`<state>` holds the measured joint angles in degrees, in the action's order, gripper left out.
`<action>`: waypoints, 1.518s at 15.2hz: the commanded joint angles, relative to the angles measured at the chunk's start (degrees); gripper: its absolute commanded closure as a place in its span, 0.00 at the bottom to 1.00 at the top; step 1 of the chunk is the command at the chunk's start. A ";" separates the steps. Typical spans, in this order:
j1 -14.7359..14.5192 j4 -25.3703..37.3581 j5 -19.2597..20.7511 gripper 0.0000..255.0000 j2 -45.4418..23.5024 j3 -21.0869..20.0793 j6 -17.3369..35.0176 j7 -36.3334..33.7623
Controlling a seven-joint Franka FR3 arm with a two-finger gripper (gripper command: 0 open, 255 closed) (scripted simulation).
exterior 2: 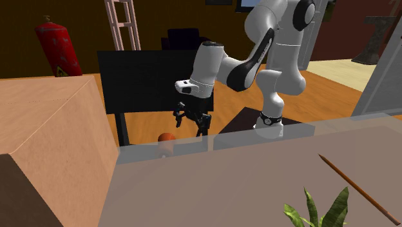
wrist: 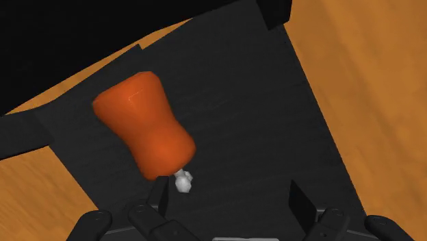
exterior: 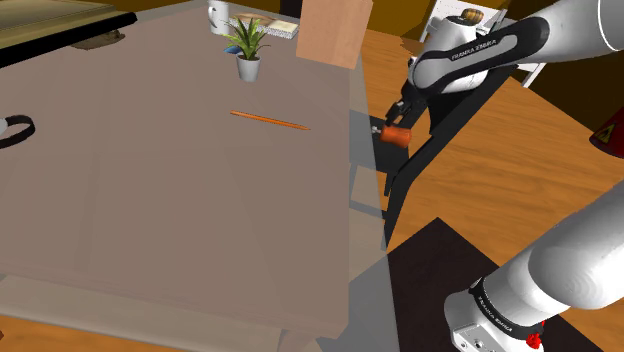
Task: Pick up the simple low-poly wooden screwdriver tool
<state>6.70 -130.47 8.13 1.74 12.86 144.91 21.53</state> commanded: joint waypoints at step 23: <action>4.48 14.66 -5.90 1.00 -23.51 -0.07 12.52 9.64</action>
<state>11.17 -115.75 2.22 -21.70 12.77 157.48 31.19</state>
